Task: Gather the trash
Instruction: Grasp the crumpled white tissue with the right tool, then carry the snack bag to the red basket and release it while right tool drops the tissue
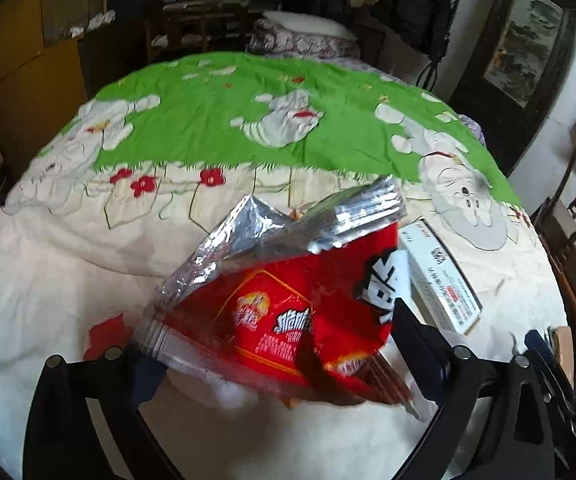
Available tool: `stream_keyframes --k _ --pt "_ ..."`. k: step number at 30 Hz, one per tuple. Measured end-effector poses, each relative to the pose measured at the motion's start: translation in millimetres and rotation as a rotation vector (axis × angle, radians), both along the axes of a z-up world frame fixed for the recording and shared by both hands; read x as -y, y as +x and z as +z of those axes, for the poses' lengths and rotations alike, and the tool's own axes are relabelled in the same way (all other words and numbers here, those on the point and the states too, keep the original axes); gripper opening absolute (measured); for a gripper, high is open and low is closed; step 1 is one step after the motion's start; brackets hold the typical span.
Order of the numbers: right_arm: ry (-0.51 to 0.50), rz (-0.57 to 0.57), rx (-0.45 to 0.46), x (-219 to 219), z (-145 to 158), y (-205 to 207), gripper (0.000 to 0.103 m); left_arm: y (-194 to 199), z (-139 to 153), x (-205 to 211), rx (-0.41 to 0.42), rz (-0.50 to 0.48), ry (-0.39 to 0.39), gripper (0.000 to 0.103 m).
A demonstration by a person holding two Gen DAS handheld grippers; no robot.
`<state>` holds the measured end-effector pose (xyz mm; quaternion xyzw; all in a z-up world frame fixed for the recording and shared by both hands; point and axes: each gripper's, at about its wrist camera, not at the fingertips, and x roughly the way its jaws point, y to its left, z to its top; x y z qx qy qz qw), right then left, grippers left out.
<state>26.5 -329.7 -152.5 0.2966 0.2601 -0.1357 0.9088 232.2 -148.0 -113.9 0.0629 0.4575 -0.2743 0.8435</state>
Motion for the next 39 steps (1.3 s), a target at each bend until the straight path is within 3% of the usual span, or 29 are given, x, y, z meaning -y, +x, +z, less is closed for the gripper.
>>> stream_keyframes --k 1,3,5,10,17,21,22,24,25,27,29,39 --pt "-0.001 0.003 0.000 0 0 0 0.096 1 -1 -2 -0.006 0.001 -0.012 0.078" --pt "-0.001 0.010 -0.003 -1 0 1 0.096 0 0 -8 -0.015 -0.012 -0.029 0.051" --pt "-0.001 0.022 -0.007 -2 0 3 0.096 -4 6 -15 -0.003 -0.011 -0.043 0.043" --pt "-0.041 0.119 -0.033 -17 2 15 0.096 -21 33 -46 0.084 0.040 -0.072 0.042" --pt "-0.179 0.283 -0.162 -56 1 45 0.096 -33 42 -81 0.094 0.094 -0.098 0.043" --pt "-0.228 0.309 -0.246 -67 -6 58 0.095 -36 36 -92 0.077 0.109 -0.094 0.043" --pt "-0.236 0.308 -0.262 -69 -7 60 0.092 -37 36 -95 0.075 0.111 -0.092 0.043" --pt "-0.245 0.311 -0.292 -71 -10 64 0.065 -39 36 -100 0.073 0.116 -0.091 0.043" --pt "-0.247 0.310 -0.300 -71 -11 64 0.061 -40 36 -102 0.074 0.119 -0.092 0.043" --pt "-0.244 0.301 -0.283 -70 -9 61 0.043 -45 39 -110 0.083 0.129 -0.095 0.043" --pt "-0.224 0.302 -0.251 -67 -6 57 0.033 -49 44 -117 0.093 0.141 -0.102 0.043" --pt "-0.206 0.316 -0.052 -88 40 23 0.031 -88 75 -163 0.151 0.213 -0.120 0.043"
